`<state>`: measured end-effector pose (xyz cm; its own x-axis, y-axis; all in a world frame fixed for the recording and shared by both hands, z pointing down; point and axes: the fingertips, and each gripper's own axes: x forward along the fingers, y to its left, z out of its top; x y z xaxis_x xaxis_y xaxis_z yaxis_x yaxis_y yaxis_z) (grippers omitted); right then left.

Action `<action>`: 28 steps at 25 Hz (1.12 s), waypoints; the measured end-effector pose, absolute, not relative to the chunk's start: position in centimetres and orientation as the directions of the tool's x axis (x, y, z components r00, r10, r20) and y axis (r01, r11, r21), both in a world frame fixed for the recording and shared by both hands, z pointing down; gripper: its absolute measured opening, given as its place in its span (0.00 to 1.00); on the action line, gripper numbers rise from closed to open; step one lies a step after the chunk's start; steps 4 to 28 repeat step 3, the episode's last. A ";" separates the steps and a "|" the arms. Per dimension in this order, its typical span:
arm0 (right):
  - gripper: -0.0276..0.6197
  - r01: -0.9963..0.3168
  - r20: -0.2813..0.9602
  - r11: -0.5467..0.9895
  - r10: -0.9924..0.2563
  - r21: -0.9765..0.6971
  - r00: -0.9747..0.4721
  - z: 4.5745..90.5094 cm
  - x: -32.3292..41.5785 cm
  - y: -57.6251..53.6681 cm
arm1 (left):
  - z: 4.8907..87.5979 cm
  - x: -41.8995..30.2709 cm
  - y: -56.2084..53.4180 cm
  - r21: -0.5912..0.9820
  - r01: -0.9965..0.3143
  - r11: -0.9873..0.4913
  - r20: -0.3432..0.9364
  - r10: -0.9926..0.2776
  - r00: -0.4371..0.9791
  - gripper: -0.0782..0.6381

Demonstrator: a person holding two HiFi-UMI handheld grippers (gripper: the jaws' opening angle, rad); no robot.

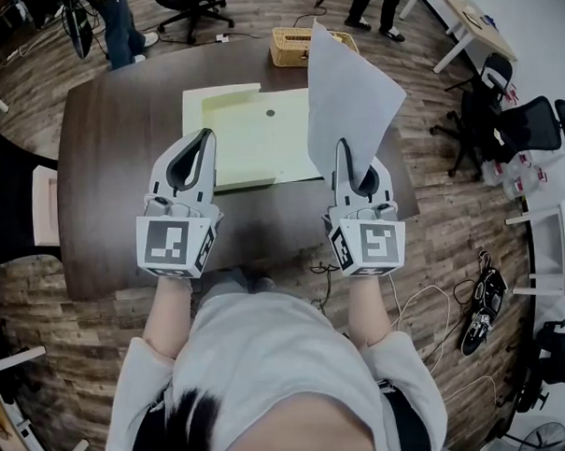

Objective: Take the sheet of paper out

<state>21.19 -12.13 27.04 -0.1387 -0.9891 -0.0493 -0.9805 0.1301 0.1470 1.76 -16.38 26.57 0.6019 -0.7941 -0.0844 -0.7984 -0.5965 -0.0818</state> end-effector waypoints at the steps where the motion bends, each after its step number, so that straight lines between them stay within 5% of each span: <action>1: 0.07 -0.980 -0.052 0.130 -0.989 0.148 -0.138 27.0 21.1 -12.1 | 26.6 1.7 -16.4 -0.082 -0.798 -0.597 -0.084 -0.794 0.602 0.12; 28: 0.07 -0.980 -0.057 0.128 -0.989 0.150 -0.138 26.9 21.0 -12.1 | 26.5 1.6 -16.4 -0.081 -0.798 -0.597 -0.084 -0.794 0.602 0.12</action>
